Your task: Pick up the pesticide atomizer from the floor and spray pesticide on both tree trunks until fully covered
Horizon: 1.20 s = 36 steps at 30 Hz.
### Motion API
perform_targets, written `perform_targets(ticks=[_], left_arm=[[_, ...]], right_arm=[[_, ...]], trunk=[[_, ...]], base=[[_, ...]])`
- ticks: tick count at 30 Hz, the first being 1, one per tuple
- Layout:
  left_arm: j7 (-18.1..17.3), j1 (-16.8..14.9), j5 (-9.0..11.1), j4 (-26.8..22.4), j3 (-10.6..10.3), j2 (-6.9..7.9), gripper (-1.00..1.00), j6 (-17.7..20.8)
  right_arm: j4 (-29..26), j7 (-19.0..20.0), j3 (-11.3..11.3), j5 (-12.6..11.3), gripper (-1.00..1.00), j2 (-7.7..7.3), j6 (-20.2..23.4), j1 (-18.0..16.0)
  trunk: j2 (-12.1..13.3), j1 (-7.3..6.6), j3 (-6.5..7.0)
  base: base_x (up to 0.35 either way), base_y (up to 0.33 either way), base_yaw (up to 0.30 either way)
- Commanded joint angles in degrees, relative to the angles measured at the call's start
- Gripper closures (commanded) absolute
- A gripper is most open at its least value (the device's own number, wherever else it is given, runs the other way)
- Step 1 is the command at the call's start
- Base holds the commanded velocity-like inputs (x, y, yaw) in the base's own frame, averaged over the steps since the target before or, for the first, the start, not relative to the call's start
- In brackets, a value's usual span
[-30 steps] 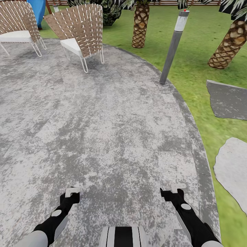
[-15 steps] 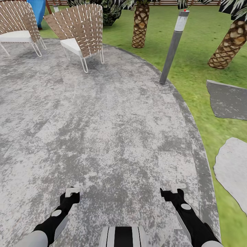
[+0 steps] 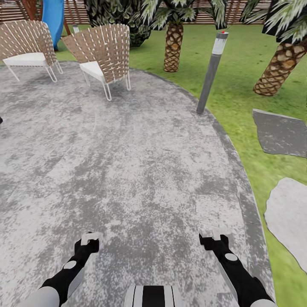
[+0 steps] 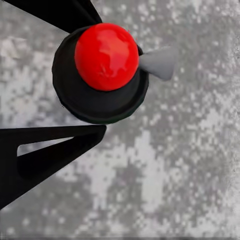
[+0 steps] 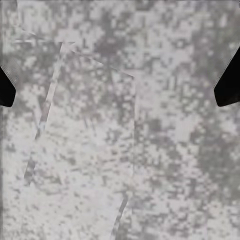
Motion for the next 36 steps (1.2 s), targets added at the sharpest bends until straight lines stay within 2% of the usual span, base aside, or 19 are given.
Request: perform_targets(ticks=[1,36], left_arm=[[-0.01,-0.02,0.36,0.05,-0.03,0.0,1.0,-0.17],[-0.01,-0.02,0.36,-0.04,-0.08,0.0,1.0,-0.16]], right_arm=[[-0.02,-0.12,0.01,0.36,-1.0,0.0,0.23,0.0],[0.23,-0.14,0.15,0.53,-1.0,0.0,-0.15,0.09]], trunk=[[0.0,-0.03,0.19],[0.47,-0.94,7.95]], base=[[0.0,0.0,0.0],[0.0,0.0,0.0]])
